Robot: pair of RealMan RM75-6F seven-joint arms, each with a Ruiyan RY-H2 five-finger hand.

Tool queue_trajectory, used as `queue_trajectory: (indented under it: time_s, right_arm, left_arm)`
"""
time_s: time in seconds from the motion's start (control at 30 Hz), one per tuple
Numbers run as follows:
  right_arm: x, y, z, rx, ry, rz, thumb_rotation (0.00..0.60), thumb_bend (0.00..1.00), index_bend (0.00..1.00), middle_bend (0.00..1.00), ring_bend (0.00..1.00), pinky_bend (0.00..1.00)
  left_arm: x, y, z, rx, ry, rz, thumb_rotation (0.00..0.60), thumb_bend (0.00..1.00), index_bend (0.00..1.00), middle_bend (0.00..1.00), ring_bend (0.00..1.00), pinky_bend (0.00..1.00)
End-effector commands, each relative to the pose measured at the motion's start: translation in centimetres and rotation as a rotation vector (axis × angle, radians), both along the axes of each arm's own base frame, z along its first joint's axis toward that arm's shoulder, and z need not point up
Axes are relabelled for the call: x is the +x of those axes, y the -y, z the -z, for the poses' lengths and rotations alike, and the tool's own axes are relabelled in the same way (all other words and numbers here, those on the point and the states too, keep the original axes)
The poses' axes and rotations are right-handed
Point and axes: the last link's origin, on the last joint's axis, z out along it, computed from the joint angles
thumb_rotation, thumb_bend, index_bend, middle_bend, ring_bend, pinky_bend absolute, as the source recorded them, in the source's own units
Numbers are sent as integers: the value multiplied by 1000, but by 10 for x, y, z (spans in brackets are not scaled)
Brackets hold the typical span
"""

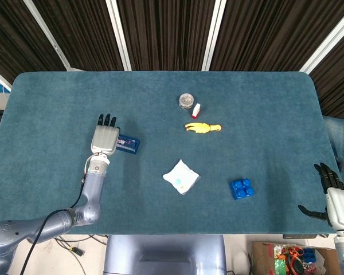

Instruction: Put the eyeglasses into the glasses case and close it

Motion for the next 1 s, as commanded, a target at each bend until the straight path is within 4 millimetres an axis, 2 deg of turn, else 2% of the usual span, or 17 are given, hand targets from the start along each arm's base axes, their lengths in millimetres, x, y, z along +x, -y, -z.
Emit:
queue_trajectory:
  time_s: [0.03,0.17,0.23,0.33,0.43,0.6,0.73,0.87,1.0]
  right_arm:
    - [0,0,0,1,2,1,600,124,7,0,81,186]
    - [0,0,0,1,2,1,600,124,7,0,80,186]
    - [0,0,0,0,2,1,600,124,7,0,80,186]
    - [0,0,0,0,2,1,600,124,7,0,81,186]
    - [0,0,0,0,3,1,600,124,7,0,81,186]
    - [0,0,0,-1,4,-1,600,123,7,0,81,186]
    - [0,0,0,-1,4,1,600,124,7,0,81,186]
    - [0,0,-1,-2,2,0,600,124,8,0,81,186]
    - [0,0,-1,-6,-1,-1,600,124,8,0,81,186]
  left_arm:
    - [2,-2,3,-1,2,8,600,486,536,130,29,61]
    - [3,-5,5,0,3,6,600,487,473,129,29,59]
    - [3,-7,6,5,-1,5,600,486,391,126,29,56]
    - [2,-9,7,8,-5,3,600,485,207,122,29,52]
    - [1,-11,9,5,0,-7,600,483,111,117,22,50]
    - [1,-12,11,4,-8,-14,600,451,81,111,14,45]
    - [6,-13,5,27,-5,17,600,408,73,93,0,31]
    - [10,-8,-13,70,-17,93,600,401,67,71,0,31]
    - [5,5,-35,92,41,87,600,397,66,47,0,31]
